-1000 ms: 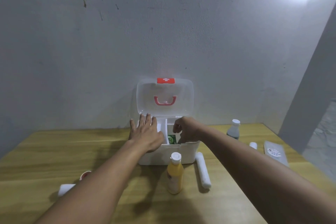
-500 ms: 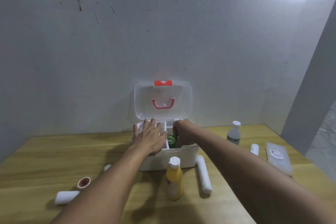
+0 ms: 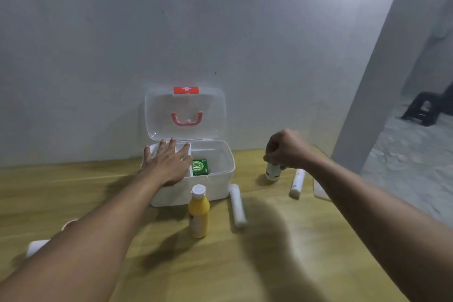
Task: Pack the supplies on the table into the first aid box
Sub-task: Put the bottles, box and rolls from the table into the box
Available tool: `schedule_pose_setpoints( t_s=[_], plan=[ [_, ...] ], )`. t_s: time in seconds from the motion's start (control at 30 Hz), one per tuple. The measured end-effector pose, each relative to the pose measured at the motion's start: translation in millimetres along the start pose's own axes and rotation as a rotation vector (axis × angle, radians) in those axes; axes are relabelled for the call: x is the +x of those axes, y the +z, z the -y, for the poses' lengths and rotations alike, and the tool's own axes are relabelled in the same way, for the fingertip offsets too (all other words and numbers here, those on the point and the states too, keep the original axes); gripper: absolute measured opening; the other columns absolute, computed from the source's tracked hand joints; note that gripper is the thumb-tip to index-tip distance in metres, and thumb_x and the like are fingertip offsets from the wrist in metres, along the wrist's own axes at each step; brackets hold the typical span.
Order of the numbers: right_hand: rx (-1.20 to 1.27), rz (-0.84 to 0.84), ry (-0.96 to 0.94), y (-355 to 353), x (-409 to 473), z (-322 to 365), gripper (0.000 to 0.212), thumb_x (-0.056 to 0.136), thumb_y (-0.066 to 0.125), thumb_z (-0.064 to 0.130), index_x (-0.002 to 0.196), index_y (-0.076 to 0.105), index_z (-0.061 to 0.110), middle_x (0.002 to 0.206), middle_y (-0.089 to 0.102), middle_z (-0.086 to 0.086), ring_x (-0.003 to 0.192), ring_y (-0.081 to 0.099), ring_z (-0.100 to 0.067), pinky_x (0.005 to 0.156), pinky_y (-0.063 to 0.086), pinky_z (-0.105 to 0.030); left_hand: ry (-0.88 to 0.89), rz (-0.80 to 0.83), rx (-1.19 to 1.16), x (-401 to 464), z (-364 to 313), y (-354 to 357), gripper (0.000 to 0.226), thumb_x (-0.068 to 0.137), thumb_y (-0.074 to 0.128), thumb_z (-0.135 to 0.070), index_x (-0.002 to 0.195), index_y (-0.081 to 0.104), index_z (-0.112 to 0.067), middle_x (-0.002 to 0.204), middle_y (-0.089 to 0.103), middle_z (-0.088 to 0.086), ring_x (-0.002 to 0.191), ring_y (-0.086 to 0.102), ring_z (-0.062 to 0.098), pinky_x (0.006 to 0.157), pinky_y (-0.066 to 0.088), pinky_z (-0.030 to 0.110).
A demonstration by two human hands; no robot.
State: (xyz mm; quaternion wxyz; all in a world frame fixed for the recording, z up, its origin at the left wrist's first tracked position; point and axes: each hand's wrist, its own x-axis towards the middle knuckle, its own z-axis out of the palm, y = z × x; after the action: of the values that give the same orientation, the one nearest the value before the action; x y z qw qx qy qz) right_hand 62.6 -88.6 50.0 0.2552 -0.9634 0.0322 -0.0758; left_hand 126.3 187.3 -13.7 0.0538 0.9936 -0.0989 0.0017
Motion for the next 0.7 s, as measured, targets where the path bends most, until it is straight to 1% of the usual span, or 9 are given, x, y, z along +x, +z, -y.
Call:
schedule_pose_setpoints(
  t_s=[0.07, 0.13, 0.2, 0.27, 0.37, 0.43, 0.47, 0.6, 0.7],
  plan=[
    [-0.050, 0.040, 0.147, -5, -5, -30, 0.005, 0.077, 0.072, 0.003, 0.073, 0.069, 0.000, 0.067, 0.070, -0.015, 0.060, 0.071, -0.028, 0.055, 0.061, -0.038, -0.002, 0.000, 0.011, 1, 0, 0, 0.055, 0.098, 0.011, -0.049, 0.152, 0.003, -0.037, 0.163, -0.007, 0.004, 0.150, -0.007, 0.024, 0.116, -0.005, 0.058],
    [-0.164, -0.012, 0.252, -2, -10, -55, 0.008, 0.074, 0.070, 0.007, 0.073, 0.068, 0.000, 0.069, 0.070, -0.016, 0.061, 0.070, -0.031, 0.053, 0.061, -0.040, -0.003, 0.002, 0.023, 1, -1, 0, 0.055, 0.099, 0.010, -0.049, 0.152, 0.003, -0.037, 0.163, -0.007, 0.004, 0.150, -0.008, 0.025, 0.116, -0.004, 0.059],
    [-0.309, -0.071, 0.336, 4, -18, -73, 0.013, 0.075, 0.066, 0.014, 0.067, 0.060, 0.005, 0.074, 0.064, -0.012, 0.065, 0.062, -0.031, 0.051, 0.050, -0.032, -0.005, 0.002, 0.027, 1, -1, 0, 0.055, 0.099, 0.010, -0.049, 0.152, 0.003, -0.037, 0.163, -0.007, 0.004, 0.150, -0.008, 0.025, 0.116, -0.004, 0.059],
    [-0.359, -0.096, 0.423, 10, -27, -85, 0.015, 0.078, 0.062, 0.017, 0.068, 0.053, 0.011, 0.078, 0.057, -0.009, 0.071, 0.055, -0.030, 0.057, 0.042, -0.029, -0.008, -0.002, 0.024, 1, -1, 0, 0.055, 0.099, 0.010, -0.050, 0.151, 0.004, -0.038, 0.163, -0.007, 0.004, 0.150, -0.008, 0.024, 0.116, -0.004, 0.058],
    [-0.326, -0.134, 0.520, 19, -30, -97, 0.006, 0.078, 0.063, 0.016, 0.081, 0.059, 0.012, 0.092, 0.062, -0.010, 0.084, 0.059, -0.030, 0.066, 0.044, -0.029, -0.016, 0.001, 0.029, 1, -1, 0, 0.055, 0.098, 0.010, -0.051, 0.151, 0.003, -0.039, 0.163, -0.008, 0.003, 0.150, -0.008, 0.024, 0.116, -0.005, 0.057],
    [-0.291, -0.165, 0.577, 21, -30, -99, 0.015, 0.080, 0.063, 0.019, 0.095, 0.061, 0.014, 0.103, 0.063, -0.010, 0.096, 0.060, -0.031, 0.071, 0.046, -0.032, -0.022, 0.008, 0.022, 2, -1, 0, 0.055, 0.098, 0.010, -0.051, 0.151, 0.002, -0.040, 0.163, -0.009, 0.003, 0.150, -0.009, 0.023, 0.116, -0.006, 0.057],
    [-0.279, -0.170, 0.604, 21, -31, -101, 0.016, 0.082, 0.062, 0.018, 0.097, 0.060, 0.014, 0.106, 0.062, -0.010, 0.098, 0.060, -0.031, 0.072, 0.046, -0.033, -0.024, 0.011, 0.020, 1, 0, 1, 0.055, 0.098, 0.010, -0.051, 0.151, 0.002, -0.040, 0.163, -0.009, 0.003, 0.150, -0.009, 0.023, 0.116, -0.006, 0.057],
    [-0.237, -0.197, 0.638, 17, -34, -106, 0.018, 0.083, 0.063, 0.010, 0.100, 0.060, 0.006, 0.096, 0.058, -0.012, 0.089, 0.057, -0.030, 0.069, 0.047, -0.034, -0.021, 0.003, 0.016, 0, 0, 1, 0.054, 0.098, 0.010, -0.051, 0.151, 0.002, -0.040, 0.163, -0.009, 0.003, 0.150, -0.010, 0.023, 0.116, -0.007, 0.057],
    [-0.144, -0.287, 0.587, 8, -34, -98, 0.017, 0.080, 0.066, 0.011, 0.093, 0.059, 0.003, 0.098, 0.060, -0.018, 0.094, 0.059, -0.036, 0.069, 0.045, -0.035, -0.015, -0.001, 0.011, 0, 0, 2, 0.054, 0.098, 0.010, -0.050, 0.151, 0.002, -0.040, 0.163, -0.008, 0.003, 0.150, -0.009, 0.023, 0.116, -0.007, 0.057]
  ],
)
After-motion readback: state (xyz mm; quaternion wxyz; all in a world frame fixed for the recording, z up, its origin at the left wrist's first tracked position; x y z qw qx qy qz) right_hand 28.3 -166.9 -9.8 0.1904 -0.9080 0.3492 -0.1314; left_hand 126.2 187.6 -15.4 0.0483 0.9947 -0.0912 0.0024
